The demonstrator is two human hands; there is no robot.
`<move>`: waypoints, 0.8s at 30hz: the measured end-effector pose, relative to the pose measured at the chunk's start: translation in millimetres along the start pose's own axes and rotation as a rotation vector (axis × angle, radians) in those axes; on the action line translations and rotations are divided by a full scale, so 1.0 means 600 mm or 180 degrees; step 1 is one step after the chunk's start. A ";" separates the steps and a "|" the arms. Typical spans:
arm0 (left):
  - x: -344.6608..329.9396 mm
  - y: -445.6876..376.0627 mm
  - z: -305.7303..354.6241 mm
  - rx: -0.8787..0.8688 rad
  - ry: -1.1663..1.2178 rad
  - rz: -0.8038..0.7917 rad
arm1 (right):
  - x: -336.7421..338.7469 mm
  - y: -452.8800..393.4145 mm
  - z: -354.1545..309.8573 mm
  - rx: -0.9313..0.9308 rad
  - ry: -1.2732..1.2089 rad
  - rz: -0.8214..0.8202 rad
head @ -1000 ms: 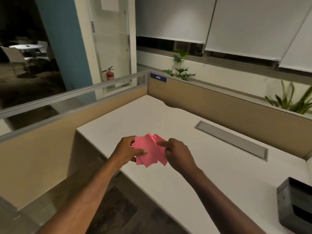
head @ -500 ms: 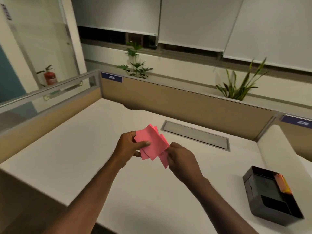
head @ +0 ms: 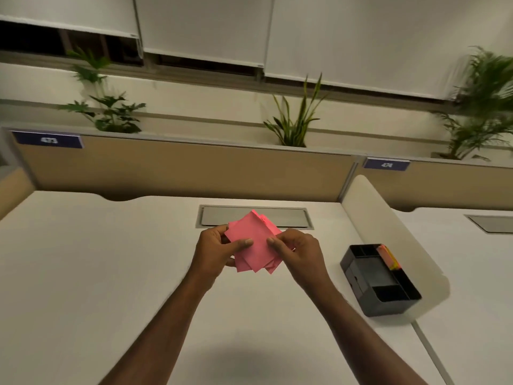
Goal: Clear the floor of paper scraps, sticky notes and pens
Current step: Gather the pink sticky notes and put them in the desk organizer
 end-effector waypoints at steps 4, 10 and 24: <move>-0.040 -0.035 -0.026 0.0125 0.0143 0.0286 | 0.027 -0.015 0.044 -0.0100 -0.0217 -0.0176; -0.122 -0.076 -0.057 0.0220 0.0207 0.0930 | 0.080 -0.025 0.126 -0.0517 -0.0248 -0.0243; -0.346 -0.215 -0.090 0.0138 -0.0056 0.0181 | 0.258 -0.040 0.361 -0.0825 -0.0658 -0.0019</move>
Point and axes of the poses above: each hand's wrist, its own y-axis away from the middle knuckle, its own x-axis out of the back of the hand, z = x × y, the point moved 9 cm from there along -y, towards the middle knuckle, and after that the axes turned 10 degrees about -z, right-handed, at the moved point
